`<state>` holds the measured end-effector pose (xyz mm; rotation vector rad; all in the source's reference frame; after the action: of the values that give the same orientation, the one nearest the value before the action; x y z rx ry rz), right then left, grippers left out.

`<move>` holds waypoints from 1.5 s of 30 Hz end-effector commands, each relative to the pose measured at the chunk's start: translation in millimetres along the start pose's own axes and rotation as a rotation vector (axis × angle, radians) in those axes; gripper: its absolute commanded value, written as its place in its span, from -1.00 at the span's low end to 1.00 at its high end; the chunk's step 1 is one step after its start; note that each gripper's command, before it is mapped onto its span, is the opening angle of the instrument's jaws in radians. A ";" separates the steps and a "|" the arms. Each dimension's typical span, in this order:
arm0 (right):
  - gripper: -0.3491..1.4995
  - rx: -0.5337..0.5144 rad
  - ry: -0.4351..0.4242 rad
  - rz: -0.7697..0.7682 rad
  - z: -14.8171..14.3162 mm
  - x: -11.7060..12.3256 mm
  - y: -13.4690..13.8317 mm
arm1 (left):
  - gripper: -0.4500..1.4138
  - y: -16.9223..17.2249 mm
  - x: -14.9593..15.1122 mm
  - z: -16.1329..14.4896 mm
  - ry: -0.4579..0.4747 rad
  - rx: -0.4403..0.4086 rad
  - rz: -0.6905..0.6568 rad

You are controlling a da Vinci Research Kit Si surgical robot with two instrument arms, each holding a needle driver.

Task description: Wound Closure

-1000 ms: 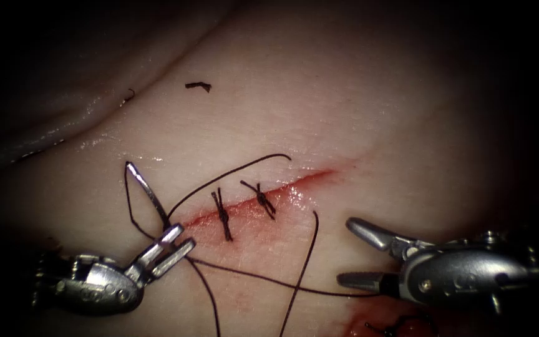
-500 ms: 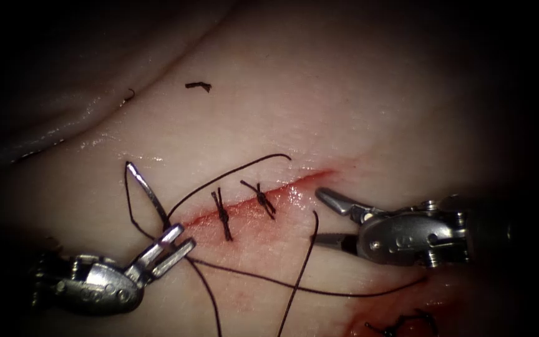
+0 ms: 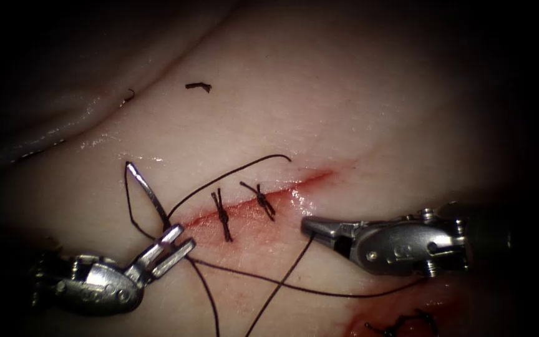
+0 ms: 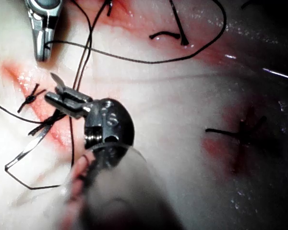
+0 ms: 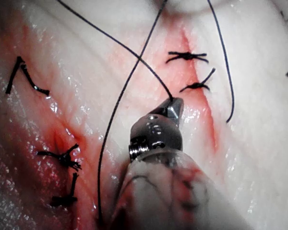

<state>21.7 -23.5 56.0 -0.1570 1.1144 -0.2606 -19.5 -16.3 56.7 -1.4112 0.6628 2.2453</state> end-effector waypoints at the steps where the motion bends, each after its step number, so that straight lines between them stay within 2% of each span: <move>1: -1.00 0.009 0.002 -0.004 0.0 0.8 -1.4 | -1.00 0.9 -0.4 0.2 0.000 -0.002 -0.001; 7: -1.00 0.028 0.013 -0.014 -3.6 4.0 -3.8 | -1.00 0.9 -0.4 0.2 0.000 -0.002 -0.001; 14: -1.00 0.090 0.047 -0.018 -7.8 10.8 -6.9 | -1.00 1.0 -0.5 0.4 -0.002 -0.002 0.000; 21: -1.00 0.242 0.115 -0.041 -9.8 18.1 -10.1 | -1.00 1.1 -0.5 0.4 -0.002 -0.006 0.001; 25: -1.00 0.254 0.154 -0.040 -9.7 20.3 -10.2 | -1.00 1.1 -0.5 0.4 -0.002 -0.005 0.001; 26: -1.00 0.239 0.157 -0.035 -9.5 20.3 -9.7 | -1.00 1.1 -0.5 0.5 -0.002 -0.005 0.001; 27: -0.31 0.202 0.155 -0.029 -9.2 20.2 -9.0 | -1.00 1.1 -0.5 0.5 -0.002 -0.005 0.001; 28: 0.09 0.172 0.145 -0.026 -9.1 19.9 -8.5 | -1.00 1.1 -0.5 0.4 -0.003 -0.004 0.001; 29: 0.38 0.138 0.138 -0.020 -8.9 19.5 -7.8 | -1.00 1.1 -0.5 0.4 -0.003 -0.004 0.001; 30: 0.58 0.102 0.133 -0.009 -8.8 18.9 -6.9 | -1.00 1.1 -0.5 0.4 -0.003 -0.005 0.001; 34: 0.78 0.024 0.128 0.031 -8.7 16.5 -3.5 | -1.00 1.1 -0.5 0.4 -0.002 -0.006 0.001; 40: 0.80 -0.019 0.098 0.071 -8.3 12.7 0.1 | -1.00 1.0 -0.6 0.3 -0.001 -0.006 0.001; 45: 0.78 -0.034 0.072 0.068 -7.2 9.5 1.3 | -1.00 1.0 -0.6 0.3 -0.001 -0.006 0.001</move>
<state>18.7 -24.5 43.7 -0.1416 1.1932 -0.1870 -19.6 -16.4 57.0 -1.4117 0.6599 2.2509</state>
